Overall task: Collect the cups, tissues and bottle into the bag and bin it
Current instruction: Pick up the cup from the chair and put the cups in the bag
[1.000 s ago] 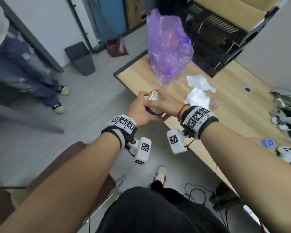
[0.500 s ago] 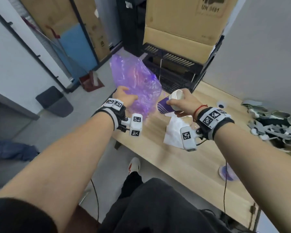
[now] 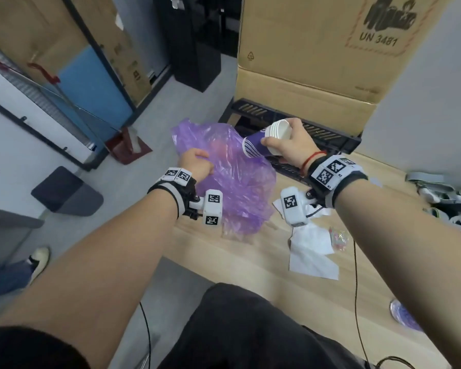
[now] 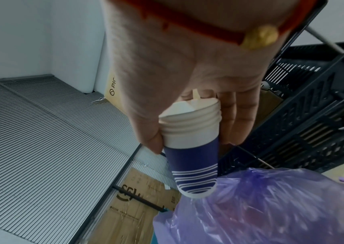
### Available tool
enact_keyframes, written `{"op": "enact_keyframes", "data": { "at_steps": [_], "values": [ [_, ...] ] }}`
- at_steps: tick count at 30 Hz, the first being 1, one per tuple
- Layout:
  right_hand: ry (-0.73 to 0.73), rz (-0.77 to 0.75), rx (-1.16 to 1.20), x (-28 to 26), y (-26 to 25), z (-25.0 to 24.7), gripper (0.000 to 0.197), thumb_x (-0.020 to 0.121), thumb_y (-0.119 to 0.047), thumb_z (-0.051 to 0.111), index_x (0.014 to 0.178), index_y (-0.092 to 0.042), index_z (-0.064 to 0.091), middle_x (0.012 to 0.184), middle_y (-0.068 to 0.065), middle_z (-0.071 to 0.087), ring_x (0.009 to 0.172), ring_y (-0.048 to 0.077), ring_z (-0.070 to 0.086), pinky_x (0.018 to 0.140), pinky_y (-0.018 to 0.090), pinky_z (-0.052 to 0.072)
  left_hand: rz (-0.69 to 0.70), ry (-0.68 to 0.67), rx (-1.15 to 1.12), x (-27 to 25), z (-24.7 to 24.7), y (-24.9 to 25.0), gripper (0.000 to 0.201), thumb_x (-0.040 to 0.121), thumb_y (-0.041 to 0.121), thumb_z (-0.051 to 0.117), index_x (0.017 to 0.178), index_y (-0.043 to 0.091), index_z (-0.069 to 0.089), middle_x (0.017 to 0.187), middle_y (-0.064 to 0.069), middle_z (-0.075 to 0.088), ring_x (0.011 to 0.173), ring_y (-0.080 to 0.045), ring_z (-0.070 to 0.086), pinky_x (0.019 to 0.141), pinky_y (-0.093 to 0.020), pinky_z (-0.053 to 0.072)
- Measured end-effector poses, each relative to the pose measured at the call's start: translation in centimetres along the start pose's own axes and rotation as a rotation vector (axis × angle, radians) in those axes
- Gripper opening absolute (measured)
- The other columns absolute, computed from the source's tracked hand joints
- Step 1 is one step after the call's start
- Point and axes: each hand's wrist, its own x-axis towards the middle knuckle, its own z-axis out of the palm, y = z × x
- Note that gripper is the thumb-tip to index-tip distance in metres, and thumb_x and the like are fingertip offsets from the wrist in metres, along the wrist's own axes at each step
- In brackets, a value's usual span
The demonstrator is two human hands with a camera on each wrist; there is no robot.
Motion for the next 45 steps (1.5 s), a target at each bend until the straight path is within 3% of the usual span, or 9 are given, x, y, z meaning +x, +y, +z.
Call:
{"op": "enact_keyframes", "data": {
  "at_steps": [8,12,16,20,28,32,37,41,45],
  "values": [
    [-0.022,-0.024,0.017,2.6,-0.5,0.6,0.065,0.070,-0.040,0.080,0.121,-0.021,0.045,0.118,0.006,0.062,0.099,0.024,0.069,0.074,0.046,0.062,-0.299,0.183,0.062,0.2,-0.6,-0.5,0.116,0.058,0.057,0.082,0.146,0.007,0.025,0.139,-0.017,0.047,0.116,-0.036,0.058,0.099,-0.045,0.051],
    [-0.027,-0.039,0.064,2.4,0.8,0.1,0.066,0.063,-0.044,0.081,0.117,-0.024,0.048,0.111,-0.001,0.065,0.102,0.020,0.068,0.085,0.044,0.059,-0.176,-0.037,-0.051,0.0,0.4,-0.2,0.022,0.081,0.005,0.064,0.101,0.006,0.071,0.082,-0.006,0.069,0.060,-0.018,0.058,0.061,-0.029,0.056],
    [0.026,-0.093,0.150,2.9,1.4,-2.1,0.062,0.067,-0.039,0.080,0.117,-0.022,0.047,0.110,-0.002,0.063,0.100,0.018,0.067,0.082,0.043,0.059,0.250,-0.327,0.409,-3.6,2.6,1.7,0.043,0.082,-0.011,0.049,0.053,0.018,0.062,0.064,0.004,0.062,0.066,-0.014,0.060,0.070,-0.024,0.048],
    [0.027,-0.194,0.300,3.2,-0.3,-3.7,0.053,0.071,-0.036,0.077,0.113,-0.023,0.047,0.108,-0.002,0.064,0.093,0.011,0.066,0.072,0.030,0.055,0.459,-0.474,0.996,-6.3,4.7,2.7,0.015,0.078,-0.002,0.066,0.080,0.013,0.068,0.099,-0.009,0.073,0.105,-0.031,0.064,0.095,-0.039,0.047],
    [-0.452,-0.215,-0.158,1.5,-2.2,-2.9,0.060,0.064,-0.042,0.080,0.113,-0.029,0.048,0.116,0.011,0.067,0.082,0.026,0.066,0.056,0.039,0.055,0.603,-0.551,1.201,-9.7,7.7,3.6,0.012,0.076,-0.001,0.069,0.082,0.009,0.070,0.096,-0.015,0.068,0.096,-0.033,0.066,0.070,-0.034,0.047],
    [-0.671,-0.034,-0.945,0.8,2.4,-4.6,0.070,0.084,-0.029,0.069,0.145,-0.015,0.037,0.141,0.011,0.051,0.118,0.026,0.055,0.087,0.033,0.048,0.568,-0.271,1.011,-8.7,6.7,2.9,0.014,0.076,0.000,0.069,0.078,0.014,0.071,0.095,-0.003,0.066,0.092,-0.026,0.063,0.075,-0.034,0.049],
    [-0.927,0.193,-0.724,-0.2,6.4,-5.9,0.078,0.080,-0.024,0.075,0.148,-0.028,0.036,0.138,0.003,0.046,0.117,0.021,0.053,0.089,0.048,0.058,0.517,0.064,0.450,-7.5,5.6,2.3,0.029,0.079,-0.002,0.066,0.083,0.024,0.080,0.094,0.007,0.061,0.092,-0.016,0.056,0.078,-0.027,0.042],
    [-0.947,-0.081,-0.737,-1.6,7.1,-3.3,0.104,0.052,-0.049,0.084,0.142,-0.024,0.039,0.137,0.001,0.054,0.121,0.019,0.055,0.103,0.047,0.048,0.169,-0.082,-0.100,-7.5,6.7,3.7,0.050,0.073,0.026,0.069,0.121,0.035,0.062,0.105,0.001,0.068,0.098,-0.024,0.069,0.086,-0.043,0.060],
    [-1.033,-0.227,-0.786,-3.4,7.7,-1.0,0.063,0.082,-0.030,0.076,0.137,-0.010,0.053,0.137,0.005,0.054,0.117,0.011,0.046,0.113,0.035,0.037,0.035,-0.339,-0.330,-8.5,7.7,4.3,0.026,0.086,0.032,0.061,0.110,0.023,0.066,0.090,-0.005,0.074,0.082,-0.023,0.072,0.070,-0.036,0.060]
  ]
}}
